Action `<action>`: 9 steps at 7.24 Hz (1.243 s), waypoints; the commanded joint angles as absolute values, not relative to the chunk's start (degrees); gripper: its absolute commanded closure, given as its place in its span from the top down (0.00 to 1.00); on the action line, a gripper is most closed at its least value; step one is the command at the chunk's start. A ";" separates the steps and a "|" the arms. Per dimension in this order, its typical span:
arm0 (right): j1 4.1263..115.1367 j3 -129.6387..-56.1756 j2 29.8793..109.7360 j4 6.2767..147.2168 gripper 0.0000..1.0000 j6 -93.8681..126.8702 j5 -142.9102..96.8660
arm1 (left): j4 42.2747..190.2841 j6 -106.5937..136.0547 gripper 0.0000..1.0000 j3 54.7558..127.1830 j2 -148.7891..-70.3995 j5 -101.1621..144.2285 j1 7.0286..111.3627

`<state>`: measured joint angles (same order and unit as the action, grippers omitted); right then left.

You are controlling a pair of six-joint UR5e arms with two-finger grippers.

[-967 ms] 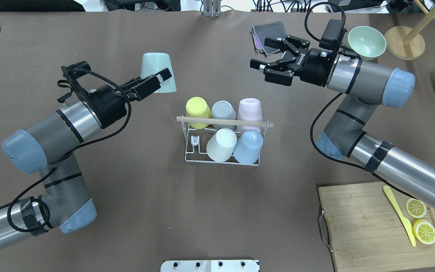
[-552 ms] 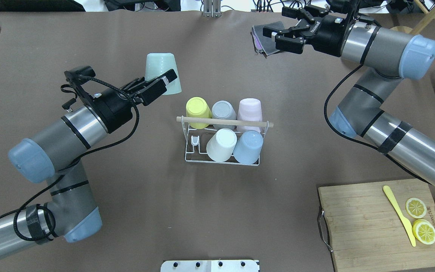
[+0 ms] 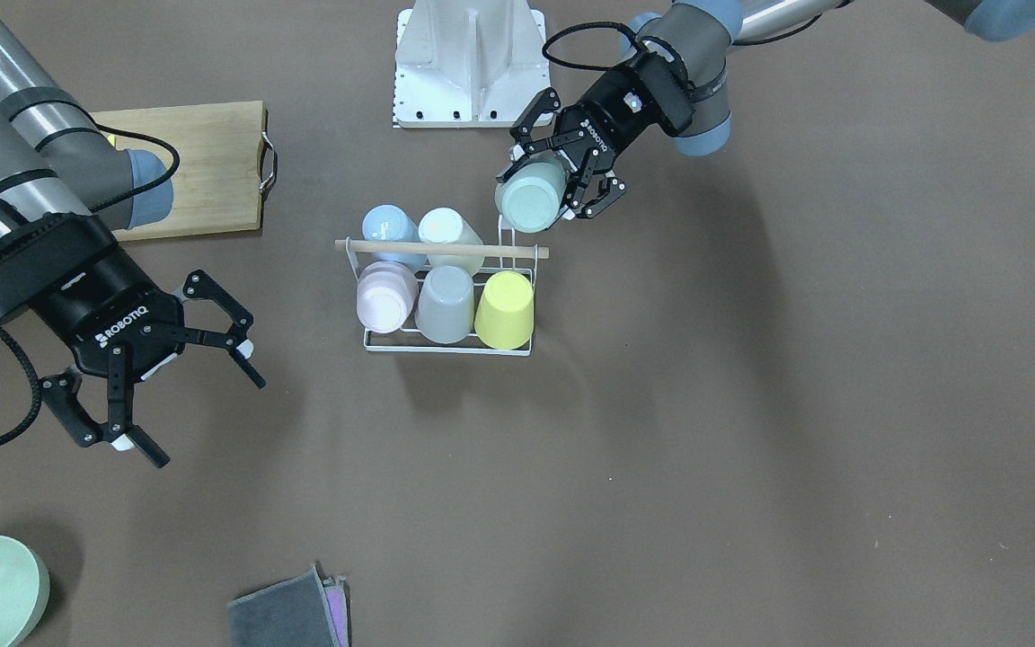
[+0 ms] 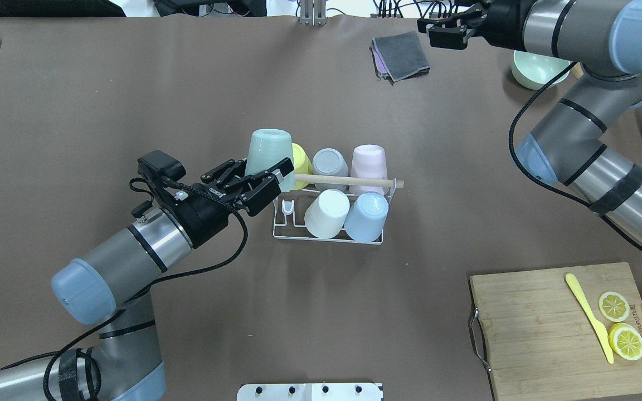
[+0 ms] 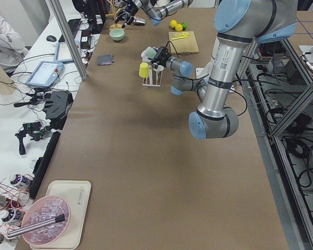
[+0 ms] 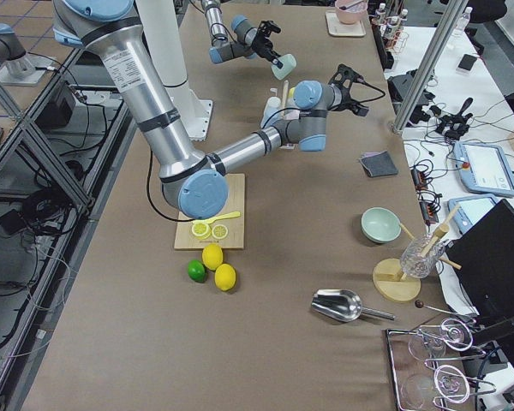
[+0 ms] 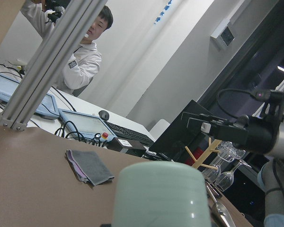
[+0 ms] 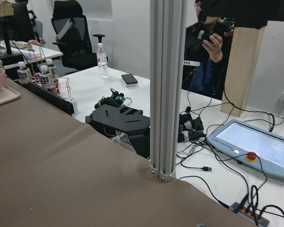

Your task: Place cup on cup holder

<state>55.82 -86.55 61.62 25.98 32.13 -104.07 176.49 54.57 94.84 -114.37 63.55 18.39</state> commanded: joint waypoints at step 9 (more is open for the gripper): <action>65.91 -104.15 59.85 89.28 1.00 9.61 -113.20 | 175.52 51.15 0.41 91.85 -114.96 54.85 13.01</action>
<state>64.32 -103.61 60.15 85.19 13.72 -112.30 175.73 51.06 92.50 -114.87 55.45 13.12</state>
